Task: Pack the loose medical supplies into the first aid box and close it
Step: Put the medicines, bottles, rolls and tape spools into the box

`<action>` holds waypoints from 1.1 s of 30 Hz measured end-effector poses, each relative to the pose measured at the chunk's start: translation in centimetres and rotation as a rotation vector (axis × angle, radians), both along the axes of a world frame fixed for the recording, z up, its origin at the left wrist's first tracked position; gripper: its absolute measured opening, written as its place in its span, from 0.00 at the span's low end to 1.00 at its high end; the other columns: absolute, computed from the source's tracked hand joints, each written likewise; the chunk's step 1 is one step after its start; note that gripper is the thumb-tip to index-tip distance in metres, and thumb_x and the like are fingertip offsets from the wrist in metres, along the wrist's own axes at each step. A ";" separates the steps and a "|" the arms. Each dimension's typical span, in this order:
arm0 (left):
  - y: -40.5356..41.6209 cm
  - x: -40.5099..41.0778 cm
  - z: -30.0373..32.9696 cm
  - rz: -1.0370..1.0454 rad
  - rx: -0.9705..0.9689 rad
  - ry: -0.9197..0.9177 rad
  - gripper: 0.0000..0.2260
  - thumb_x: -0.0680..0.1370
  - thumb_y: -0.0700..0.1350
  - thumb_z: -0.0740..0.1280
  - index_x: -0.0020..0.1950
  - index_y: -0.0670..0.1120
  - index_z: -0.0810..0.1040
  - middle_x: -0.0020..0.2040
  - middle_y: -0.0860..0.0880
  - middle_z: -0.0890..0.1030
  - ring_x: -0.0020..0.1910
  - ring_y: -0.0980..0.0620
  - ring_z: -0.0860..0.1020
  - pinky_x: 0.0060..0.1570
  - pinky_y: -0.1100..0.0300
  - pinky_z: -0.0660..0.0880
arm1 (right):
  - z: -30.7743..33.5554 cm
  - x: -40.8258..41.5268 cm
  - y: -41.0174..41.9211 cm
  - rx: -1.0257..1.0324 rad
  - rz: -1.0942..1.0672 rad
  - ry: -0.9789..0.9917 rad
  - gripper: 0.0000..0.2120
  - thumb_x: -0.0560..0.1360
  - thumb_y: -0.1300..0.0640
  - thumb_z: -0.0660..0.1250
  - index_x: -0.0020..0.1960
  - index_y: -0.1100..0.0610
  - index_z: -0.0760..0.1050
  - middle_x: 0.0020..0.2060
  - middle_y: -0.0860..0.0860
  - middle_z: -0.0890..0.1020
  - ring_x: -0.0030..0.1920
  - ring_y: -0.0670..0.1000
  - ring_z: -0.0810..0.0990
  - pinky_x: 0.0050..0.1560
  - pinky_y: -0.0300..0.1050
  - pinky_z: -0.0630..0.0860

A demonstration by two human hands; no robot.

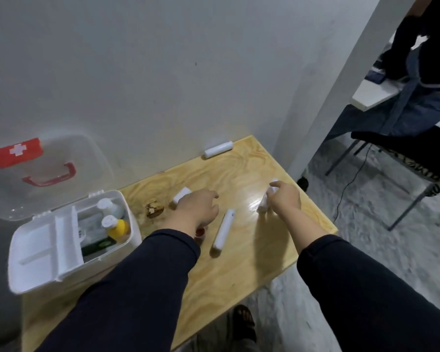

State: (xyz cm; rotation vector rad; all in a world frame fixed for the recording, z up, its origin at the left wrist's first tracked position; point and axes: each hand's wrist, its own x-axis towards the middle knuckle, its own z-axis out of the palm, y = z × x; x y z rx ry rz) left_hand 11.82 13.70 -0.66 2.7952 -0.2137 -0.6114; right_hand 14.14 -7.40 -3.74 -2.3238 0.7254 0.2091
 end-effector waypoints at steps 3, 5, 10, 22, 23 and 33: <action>-0.1 0.3 -0.8 -0.005 -0.004 0.035 0.19 0.80 0.48 0.56 0.72 0.52 0.69 0.70 0.49 0.74 0.64 0.47 0.75 0.57 0.52 0.75 | -0.4 0.2 0.2 0.027 0.027 0.047 0.17 0.77 0.58 0.59 0.64 0.51 0.76 0.64 0.57 0.74 0.62 0.58 0.76 0.53 0.46 0.73; -0.1 0.2 -1.1 -0.008 -0.006 0.038 0.19 0.80 0.48 0.56 0.71 0.52 0.69 0.69 0.49 0.74 0.63 0.47 0.76 0.57 0.51 0.76 | -0.5 -0.4 0.7 0.032 0.045 0.041 0.15 0.77 0.59 0.61 0.62 0.54 0.78 0.64 0.56 0.75 0.60 0.58 0.77 0.53 0.45 0.74; 0.5 -0.7 -1.4 -0.049 0.019 0.049 0.19 0.80 0.48 0.56 0.71 0.52 0.70 0.68 0.49 0.75 0.63 0.47 0.76 0.57 0.53 0.76 | -1.0 -3.7 3.4 -0.017 0.124 0.050 0.13 0.74 0.51 0.65 0.54 0.54 0.82 0.57 0.55 0.78 0.52 0.58 0.81 0.47 0.44 0.75; 4.0 -3.4 0.0 -0.088 0.026 -0.017 0.20 0.80 0.46 0.57 0.72 0.51 0.69 0.65 0.48 0.77 0.62 0.45 0.76 0.49 0.56 0.72 | -1.0 -7.1 10.0 -0.209 0.132 0.052 0.13 0.75 0.49 0.57 0.49 0.56 0.74 0.52 0.57 0.75 0.54 0.61 0.76 0.45 0.47 0.71; 4.4 -3.7 0.2 -0.083 0.022 -0.027 0.20 0.80 0.46 0.57 0.73 0.52 0.68 0.66 0.49 0.76 0.63 0.45 0.75 0.51 0.54 0.73 | -1.1 -7.4 10.0 -0.202 0.136 0.041 0.10 0.75 0.51 0.57 0.44 0.56 0.72 0.47 0.56 0.75 0.51 0.61 0.76 0.41 0.45 0.69; 7.9 -6.7 3.0 -0.014 -0.057 -0.137 0.21 0.79 0.46 0.58 0.73 0.52 0.68 0.71 0.46 0.73 0.66 0.41 0.73 0.61 0.49 0.73 | 3.1 -9.3 11.1 -0.033 0.104 -0.065 0.25 0.73 0.54 0.64 0.69 0.57 0.64 0.63 0.54 0.77 0.61 0.58 0.76 0.50 0.46 0.71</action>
